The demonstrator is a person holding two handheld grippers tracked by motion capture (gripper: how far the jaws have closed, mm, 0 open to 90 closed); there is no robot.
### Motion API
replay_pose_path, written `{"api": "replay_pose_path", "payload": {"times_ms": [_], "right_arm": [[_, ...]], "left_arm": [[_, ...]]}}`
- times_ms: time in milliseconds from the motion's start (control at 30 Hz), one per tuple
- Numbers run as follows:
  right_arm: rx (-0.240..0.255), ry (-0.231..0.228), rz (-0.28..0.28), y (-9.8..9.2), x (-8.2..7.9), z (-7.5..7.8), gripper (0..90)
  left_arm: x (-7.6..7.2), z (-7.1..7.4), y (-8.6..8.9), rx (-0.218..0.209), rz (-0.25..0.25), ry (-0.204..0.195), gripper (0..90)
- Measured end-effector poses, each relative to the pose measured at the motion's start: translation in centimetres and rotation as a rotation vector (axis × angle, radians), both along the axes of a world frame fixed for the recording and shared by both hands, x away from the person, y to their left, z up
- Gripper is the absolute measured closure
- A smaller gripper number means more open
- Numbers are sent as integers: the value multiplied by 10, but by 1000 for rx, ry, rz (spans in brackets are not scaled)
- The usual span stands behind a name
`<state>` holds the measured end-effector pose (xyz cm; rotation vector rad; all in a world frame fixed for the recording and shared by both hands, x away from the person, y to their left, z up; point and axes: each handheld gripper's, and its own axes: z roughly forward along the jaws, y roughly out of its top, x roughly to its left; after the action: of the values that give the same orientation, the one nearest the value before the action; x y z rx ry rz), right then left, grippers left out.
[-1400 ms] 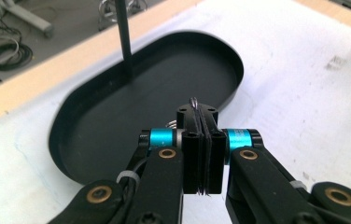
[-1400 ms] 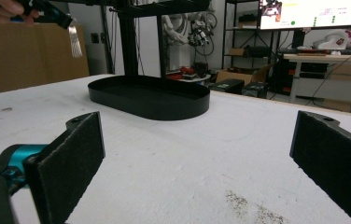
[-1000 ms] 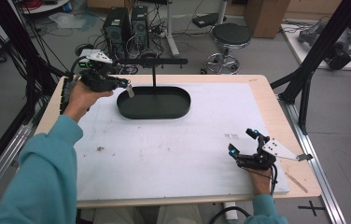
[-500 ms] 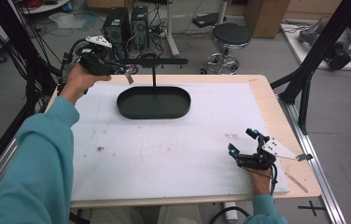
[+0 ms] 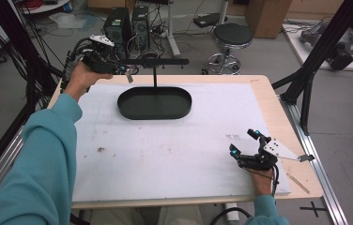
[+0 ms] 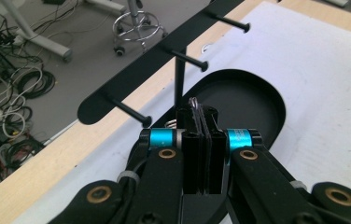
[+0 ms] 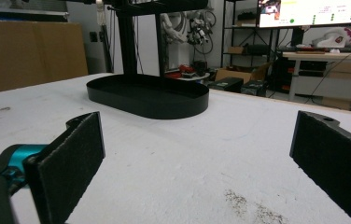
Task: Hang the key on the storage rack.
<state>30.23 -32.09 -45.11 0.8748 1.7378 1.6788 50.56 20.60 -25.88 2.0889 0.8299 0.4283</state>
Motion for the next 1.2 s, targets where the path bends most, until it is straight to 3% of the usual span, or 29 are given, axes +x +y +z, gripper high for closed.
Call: {"api": "replay_pose_path", "payload": {"times_ms": [367, 1200], "right_arm": [[1, 0, 2, 0, 0, 0, 22], [-1, -7, 2, -1, 1, 0, 22]], "left_arm": [[9, -9, 3, 13, 32, 29, 884], [16, -13, 0, 33, 95, 31, 883]]}}
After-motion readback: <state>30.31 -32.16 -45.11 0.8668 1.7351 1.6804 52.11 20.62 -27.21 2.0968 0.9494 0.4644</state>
